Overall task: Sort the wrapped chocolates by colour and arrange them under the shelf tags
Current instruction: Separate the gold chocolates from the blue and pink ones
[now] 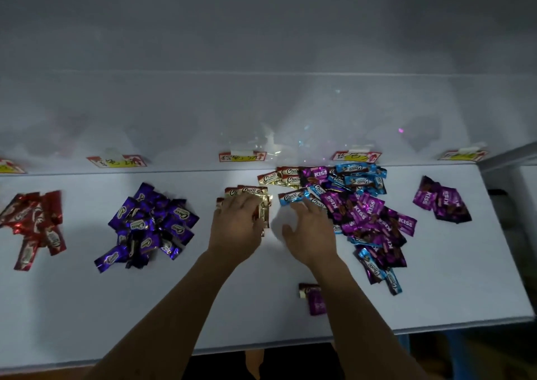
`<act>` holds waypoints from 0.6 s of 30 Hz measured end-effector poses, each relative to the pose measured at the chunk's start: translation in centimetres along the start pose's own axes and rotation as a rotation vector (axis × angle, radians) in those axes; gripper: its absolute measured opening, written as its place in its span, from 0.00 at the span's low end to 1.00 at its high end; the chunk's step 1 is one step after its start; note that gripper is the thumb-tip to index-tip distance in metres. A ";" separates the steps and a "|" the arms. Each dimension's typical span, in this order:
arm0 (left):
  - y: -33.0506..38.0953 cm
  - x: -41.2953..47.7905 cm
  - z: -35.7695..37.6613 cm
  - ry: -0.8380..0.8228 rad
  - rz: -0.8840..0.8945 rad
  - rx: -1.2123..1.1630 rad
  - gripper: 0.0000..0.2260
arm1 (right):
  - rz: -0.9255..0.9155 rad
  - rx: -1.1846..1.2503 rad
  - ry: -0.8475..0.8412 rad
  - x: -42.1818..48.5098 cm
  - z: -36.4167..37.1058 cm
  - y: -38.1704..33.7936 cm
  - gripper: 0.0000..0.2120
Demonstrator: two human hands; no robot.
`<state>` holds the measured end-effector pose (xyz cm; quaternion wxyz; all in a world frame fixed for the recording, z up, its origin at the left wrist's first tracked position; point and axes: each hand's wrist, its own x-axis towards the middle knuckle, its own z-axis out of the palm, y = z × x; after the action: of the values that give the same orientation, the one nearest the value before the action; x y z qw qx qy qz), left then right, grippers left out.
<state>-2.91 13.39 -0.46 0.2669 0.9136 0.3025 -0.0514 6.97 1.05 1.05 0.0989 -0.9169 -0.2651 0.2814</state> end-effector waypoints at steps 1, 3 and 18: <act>0.6 0.9 0.0 -0.048 0.038 0.061 0.21 | 0.001 -0.050 -0.002 0.4 -0.5 0.4 0.28; 2.1 3.2 0.2 -0.117 0.107 0.159 0.24 | -0.017 -0.102 -0.001 1.7 -1.1 1.0 0.30; 3.4 6.5 2.0 -0.150 0.094 0.439 0.25 | 0.013 -0.200 -0.045 4.6 -1.8 5.0 0.33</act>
<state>4.50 13.50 -2.34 0.0860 0.9564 0.2205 -0.1712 13.35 -0.72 -1.28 -0.0011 -0.9173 -0.2882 0.2747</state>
